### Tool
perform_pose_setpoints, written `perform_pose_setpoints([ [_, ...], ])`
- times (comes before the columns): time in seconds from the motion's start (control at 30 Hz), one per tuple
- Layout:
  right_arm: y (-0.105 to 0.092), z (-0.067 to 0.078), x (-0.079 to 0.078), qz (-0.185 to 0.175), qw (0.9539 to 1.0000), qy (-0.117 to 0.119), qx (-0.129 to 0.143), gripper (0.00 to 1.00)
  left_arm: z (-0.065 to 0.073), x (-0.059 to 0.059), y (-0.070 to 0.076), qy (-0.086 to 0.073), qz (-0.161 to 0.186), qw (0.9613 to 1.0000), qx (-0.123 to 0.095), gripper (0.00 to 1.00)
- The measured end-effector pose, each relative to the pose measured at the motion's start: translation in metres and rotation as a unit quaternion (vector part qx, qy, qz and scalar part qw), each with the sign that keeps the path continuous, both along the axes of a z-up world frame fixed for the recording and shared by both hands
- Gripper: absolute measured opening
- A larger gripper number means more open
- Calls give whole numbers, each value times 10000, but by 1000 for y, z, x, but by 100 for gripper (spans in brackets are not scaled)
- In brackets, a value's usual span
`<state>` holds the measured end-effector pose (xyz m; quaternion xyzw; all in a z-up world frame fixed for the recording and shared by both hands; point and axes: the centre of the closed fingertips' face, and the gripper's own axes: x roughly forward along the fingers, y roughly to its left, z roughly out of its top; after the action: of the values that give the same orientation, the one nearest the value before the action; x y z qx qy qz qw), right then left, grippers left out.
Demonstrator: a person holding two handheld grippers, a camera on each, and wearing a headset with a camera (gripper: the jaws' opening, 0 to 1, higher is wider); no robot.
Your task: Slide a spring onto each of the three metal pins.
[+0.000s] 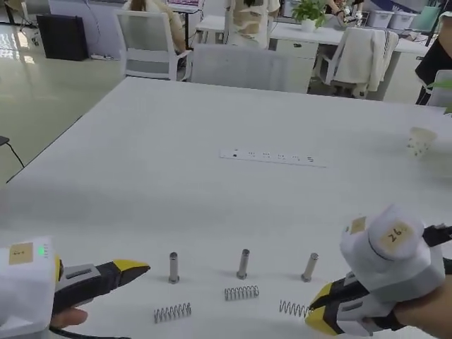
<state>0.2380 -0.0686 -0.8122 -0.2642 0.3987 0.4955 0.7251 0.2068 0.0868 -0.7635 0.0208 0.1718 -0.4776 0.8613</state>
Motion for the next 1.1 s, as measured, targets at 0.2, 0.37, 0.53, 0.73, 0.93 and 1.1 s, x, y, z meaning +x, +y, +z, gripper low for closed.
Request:
perform_pose_setpoints([
  [0.2,20,8,-4,293,9996,-31,9,9,-5,1,-5,13,-204,9998,86,71],
  [0.37,34,13,-6,514,9987,-56,3,9,-6,3,-8,-7,-321,9994,103,68],
  [0.53,46,16,-11,737,9972,-69,-53,9,-5,5,-13,-52,-457,9988,136,66],
  [0.73,62,19,-16,953,9954,-71,-88,9,-6,4,-20,-86,-701,9973,178,62],
  [0.93,73,22,-19,1107,9938,-106,-99,9,-7,2,-28,-146,-918,9954,221,59],
  [1.1,79,24,-23,1229,9923,-116,-113,9,-8,1,-34,-180,-1072,9938,243,55],
])
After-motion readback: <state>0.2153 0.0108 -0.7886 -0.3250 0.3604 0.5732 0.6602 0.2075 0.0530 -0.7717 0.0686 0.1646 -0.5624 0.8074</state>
